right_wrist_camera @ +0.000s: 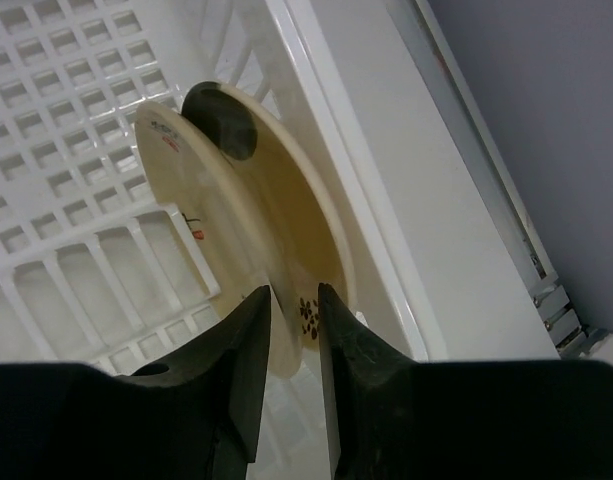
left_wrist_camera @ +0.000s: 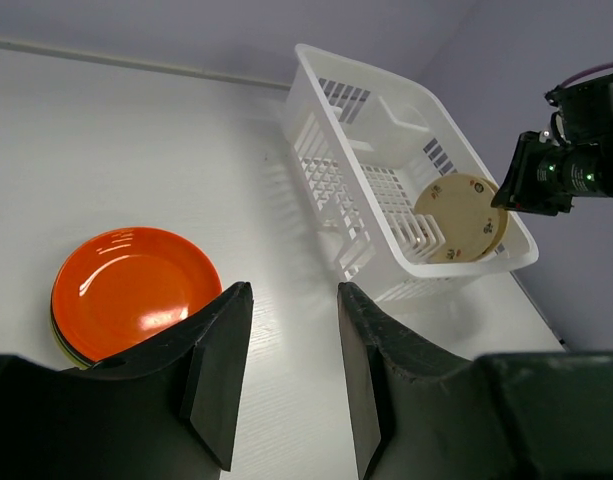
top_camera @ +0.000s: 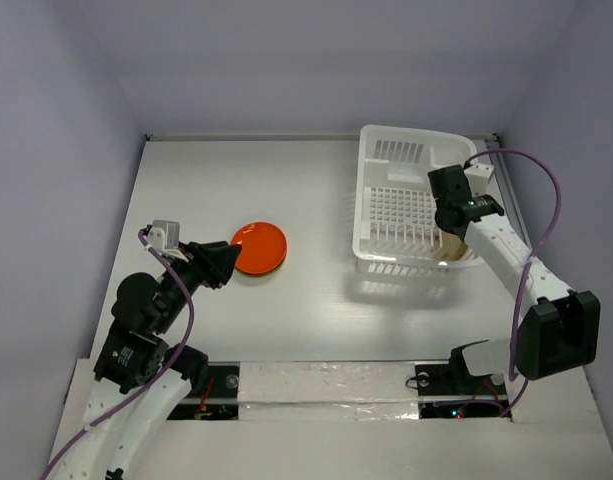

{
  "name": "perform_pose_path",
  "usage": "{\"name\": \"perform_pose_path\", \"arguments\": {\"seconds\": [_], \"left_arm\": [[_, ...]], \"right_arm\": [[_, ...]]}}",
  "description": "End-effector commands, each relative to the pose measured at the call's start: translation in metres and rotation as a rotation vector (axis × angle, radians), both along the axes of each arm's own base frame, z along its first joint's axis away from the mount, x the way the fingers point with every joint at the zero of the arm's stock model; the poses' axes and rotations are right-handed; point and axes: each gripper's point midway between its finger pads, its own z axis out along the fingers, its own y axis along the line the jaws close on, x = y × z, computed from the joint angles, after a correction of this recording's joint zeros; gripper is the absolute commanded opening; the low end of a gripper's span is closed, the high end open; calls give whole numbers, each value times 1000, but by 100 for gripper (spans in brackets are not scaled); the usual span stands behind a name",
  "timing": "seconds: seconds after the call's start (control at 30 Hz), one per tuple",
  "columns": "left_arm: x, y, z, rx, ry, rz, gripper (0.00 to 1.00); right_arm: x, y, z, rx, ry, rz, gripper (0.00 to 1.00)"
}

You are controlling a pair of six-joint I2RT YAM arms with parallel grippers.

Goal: Unload the plates from the dish rack

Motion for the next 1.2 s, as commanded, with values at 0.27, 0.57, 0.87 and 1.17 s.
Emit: {"name": "perform_pose_path", "arguments": {"seconds": [0.27,0.57,0.87,1.17], "left_arm": [[-2,-1,12,-21,-45,-7,37],[-1,-1,11,-17,-42,-7,37],[0,-2,10,-17,-37,-9,37],[2,-2,8,-14,-26,-6,37]], "right_arm": [[15,-2,-1,-54,75,36,12],[9,-1,14,-180,126,39,0],[3,-1,42,-279,96,15,0],[-5,26,129,-206,-170,46,0]]}}
